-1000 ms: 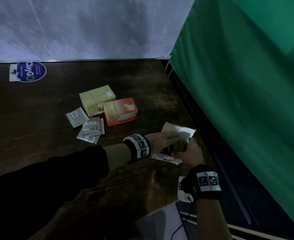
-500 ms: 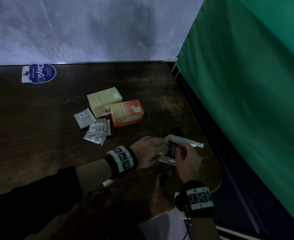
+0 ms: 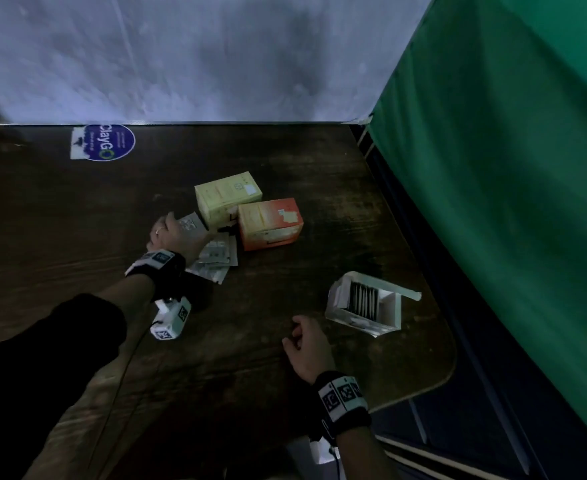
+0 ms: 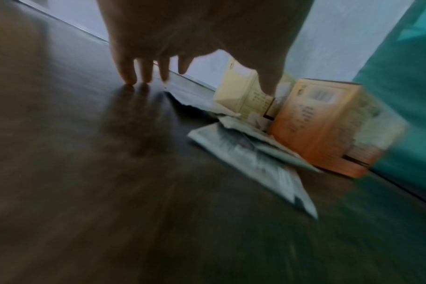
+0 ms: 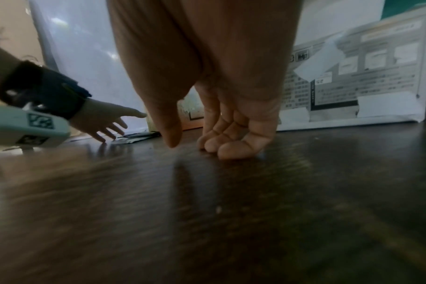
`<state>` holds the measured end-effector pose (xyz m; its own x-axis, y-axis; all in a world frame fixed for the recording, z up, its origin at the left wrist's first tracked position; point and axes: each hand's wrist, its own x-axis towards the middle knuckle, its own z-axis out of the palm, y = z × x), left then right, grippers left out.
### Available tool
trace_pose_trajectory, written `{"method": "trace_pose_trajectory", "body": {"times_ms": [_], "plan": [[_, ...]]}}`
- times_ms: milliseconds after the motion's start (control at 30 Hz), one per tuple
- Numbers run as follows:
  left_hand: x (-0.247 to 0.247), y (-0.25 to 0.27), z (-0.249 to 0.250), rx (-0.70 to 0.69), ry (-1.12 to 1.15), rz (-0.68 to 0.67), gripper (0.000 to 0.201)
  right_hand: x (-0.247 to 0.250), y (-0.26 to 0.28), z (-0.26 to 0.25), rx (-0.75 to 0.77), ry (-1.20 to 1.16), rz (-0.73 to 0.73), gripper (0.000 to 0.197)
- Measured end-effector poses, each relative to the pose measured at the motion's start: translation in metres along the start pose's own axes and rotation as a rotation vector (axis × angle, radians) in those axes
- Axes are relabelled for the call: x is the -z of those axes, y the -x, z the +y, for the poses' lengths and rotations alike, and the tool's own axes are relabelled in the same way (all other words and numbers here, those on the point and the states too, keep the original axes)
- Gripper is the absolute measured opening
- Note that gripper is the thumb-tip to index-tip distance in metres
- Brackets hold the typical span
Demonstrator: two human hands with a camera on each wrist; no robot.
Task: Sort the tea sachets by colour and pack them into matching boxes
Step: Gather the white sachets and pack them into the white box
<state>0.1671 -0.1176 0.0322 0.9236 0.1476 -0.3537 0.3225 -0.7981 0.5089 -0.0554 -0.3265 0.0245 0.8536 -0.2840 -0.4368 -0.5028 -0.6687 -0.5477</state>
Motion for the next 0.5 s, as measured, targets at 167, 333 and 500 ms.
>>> {"method": "trace_pose_trajectory", "body": {"times_ms": [167,333,500], "plan": [[-0.001,-0.011,0.011,-0.025,-0.133,-0.141,0.12,0.001,-0.003,0.0,-0.009,0.019,-0.005,0.047],[-0.01,0.023,0.004,-0.076,-0.249,-0.156,0.078,0.002,-0.005,0.0,-0.023,0.015,-0.008,0.048],[-0.023,0.057,-0.013,-0.311,-0.52,-0.285,0.092,0.002,-0.007,-0.001,-0.028,0.012,-0.009,0.046]]}}
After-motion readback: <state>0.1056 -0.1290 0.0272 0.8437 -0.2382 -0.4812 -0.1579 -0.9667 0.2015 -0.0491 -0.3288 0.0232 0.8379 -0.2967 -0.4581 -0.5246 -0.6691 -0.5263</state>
